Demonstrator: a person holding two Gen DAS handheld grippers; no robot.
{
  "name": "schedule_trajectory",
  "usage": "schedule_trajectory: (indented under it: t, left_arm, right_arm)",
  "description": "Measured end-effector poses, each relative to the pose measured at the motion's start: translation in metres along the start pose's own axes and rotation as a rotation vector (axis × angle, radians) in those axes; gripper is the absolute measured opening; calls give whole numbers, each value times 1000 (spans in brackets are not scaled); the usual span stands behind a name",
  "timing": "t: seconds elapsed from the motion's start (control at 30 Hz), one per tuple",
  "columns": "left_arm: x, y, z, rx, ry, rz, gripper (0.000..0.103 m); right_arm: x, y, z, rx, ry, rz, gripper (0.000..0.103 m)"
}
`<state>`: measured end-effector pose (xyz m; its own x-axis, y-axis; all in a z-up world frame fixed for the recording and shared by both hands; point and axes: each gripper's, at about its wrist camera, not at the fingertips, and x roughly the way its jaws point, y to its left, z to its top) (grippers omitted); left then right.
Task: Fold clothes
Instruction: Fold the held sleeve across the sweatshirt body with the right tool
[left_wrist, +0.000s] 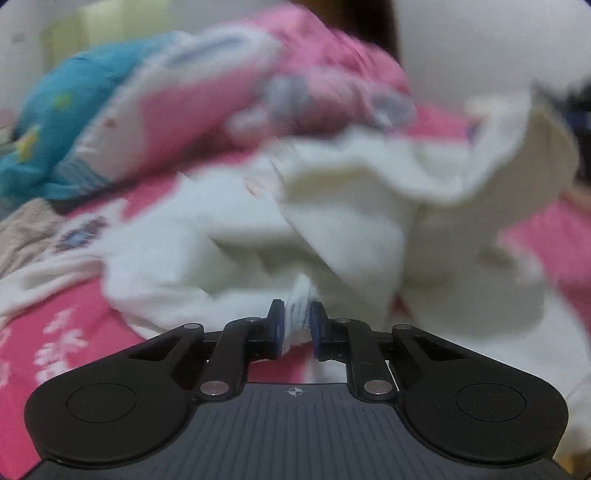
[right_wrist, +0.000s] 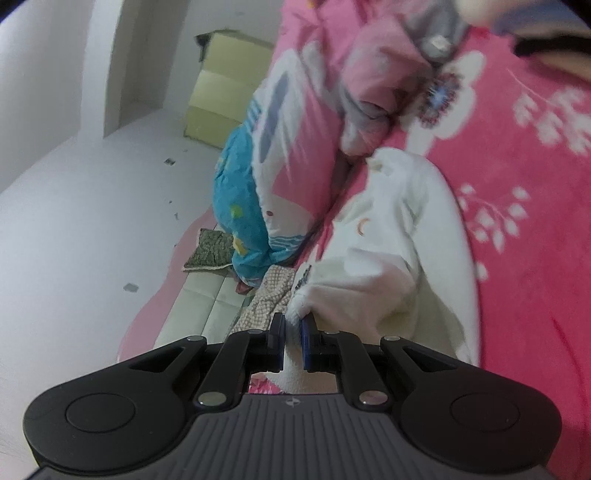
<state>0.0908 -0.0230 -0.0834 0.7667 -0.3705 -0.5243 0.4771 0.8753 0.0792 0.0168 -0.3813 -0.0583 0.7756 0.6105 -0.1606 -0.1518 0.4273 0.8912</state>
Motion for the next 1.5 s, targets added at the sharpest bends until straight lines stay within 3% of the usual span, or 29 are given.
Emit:
schedule_trajectory:
  t: [0.17,0.33,0.43,0.5,0.63,0.7,0.77,0.87,0.97,1.07,1.1,1.2,1.27,1.37,1.43,1.5]
  left_arm:
    - [-74,67,11,-271,-142,19,10]
    - [-124,122,-9,-459,-194,89,10]
    - [-129,146,-29,-562,-157,117,9]
    - [-128,157,-44,-635,-120,103,10]
    - [-134,150,-60,-653,-100,100,16]
    - [-134,145,-63,-654,-97,87,24]
    - [-131,140,-63,-656,-102,80,31]
    - [-127,131,-65,-657,-104,61,35]
    - [-121,120,-67,-650,-89,64,37]
    - [-115,113,-69,-643,-84,90,38]
    - [-113,111,-70,-644,-84,99,38]
    - [-108,113,-74,-666,-80,114,38]
    - [-104,115,-75,-666,-70,120,38]
    - [-98,118,-77,-656,-54,132,38]
    - [-95,120,-78,-655,-47,138,38]
    - [-93,119,-79,-658,-41,136,38]
  right_arm:
    - [9,50,4,-129,40,97,10]
    - [22,85,-43,-235,211,156,10]
    - [37,73,-87,-248,428,73,12]
    - [36,57,-108,-249,540,-55,16]
    - [-3,41,-96,-236,405,-211,23]
    - [-17,34,-80,-202,294,-276,51]
    - [-22,24,-67,-178,203,-370,61]
    - [-5,-2,-67,-120,222,-463,65]
    - [16,-20,-85,-59,326,-424,56]
    - [31,-13,-99,-139,366,-419,24]
    - [32,-12,-98,-150,363,-413,15]
    - [24,-5,-73,-144,306,-376,6]
    - [14,12,-34,-203,226,-360,6]
    - [5,43,50,-280,79,-367,6]
    - [2,64,119,-312,-65,-395,6]
    - [-2,73,181,-315,-233,-484,9]
